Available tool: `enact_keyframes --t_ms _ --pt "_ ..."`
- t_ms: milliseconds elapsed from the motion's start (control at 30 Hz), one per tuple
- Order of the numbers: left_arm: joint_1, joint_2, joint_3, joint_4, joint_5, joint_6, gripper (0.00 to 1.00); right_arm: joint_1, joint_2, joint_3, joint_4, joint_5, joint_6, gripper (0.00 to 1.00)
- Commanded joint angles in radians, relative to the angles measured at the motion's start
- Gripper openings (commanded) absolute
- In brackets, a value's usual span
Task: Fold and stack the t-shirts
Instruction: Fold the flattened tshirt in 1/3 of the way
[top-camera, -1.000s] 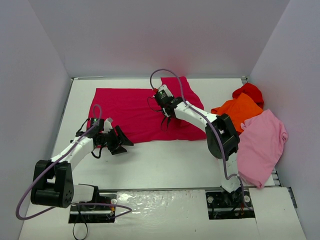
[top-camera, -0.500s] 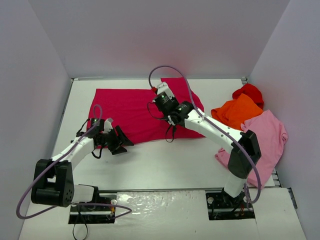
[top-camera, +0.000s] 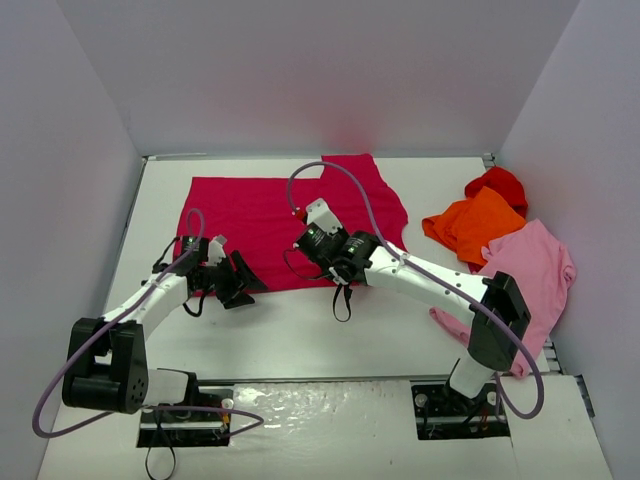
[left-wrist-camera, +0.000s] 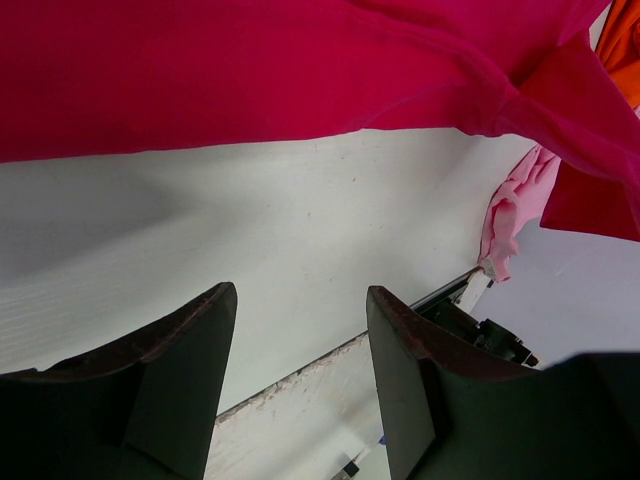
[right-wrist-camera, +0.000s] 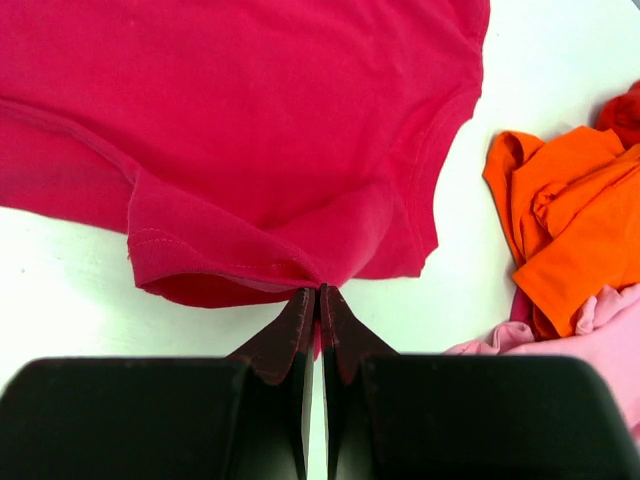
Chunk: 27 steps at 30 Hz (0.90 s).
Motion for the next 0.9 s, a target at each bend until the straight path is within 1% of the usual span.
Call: enact_keyframes --t_ms 0,133,267,400,600,733,867 --pt "-0.007 -0.025 0.013 0.037 0.027 0.010 0.51 0.003 -0.057 0.024 -0.017 0.073 0.037 0.00" --pt "-0.005 -0.028 0.011 0.037 0.025 0.008 0.51 0.025 -0.057 0.045 -0.033 0.063 0.052 0.00" --pt "-0.007 -0.023 0.011 0.040 0.030 0.010 0.51 0.045 -0.070 0.020 -0.043 0.072 0.081 0.00" --pt "-0.007 -0.020 0.013 0.042 0.030 0.008 0.51 0.045 -0.059 0.005 -0.041 0.099 0.076 0.00" --pt "-0.007 -0.019 0.013 0.040 0.028 0.008 0.51 0.035 0.040 0.046 -0.038 0.172 0.028 0.00" --pt "-0.006 -0.016 0.013 0.039 0.029 0.010 0.51 0.016 0.085 0.061 0.007 0.171 -0.013 0.00" --pt "-0.007 -0.011 0.015 0.039 0.031 0.010 0.51 -0.043 0.106 0.053 0.085 0.111 -0.064 0.00"
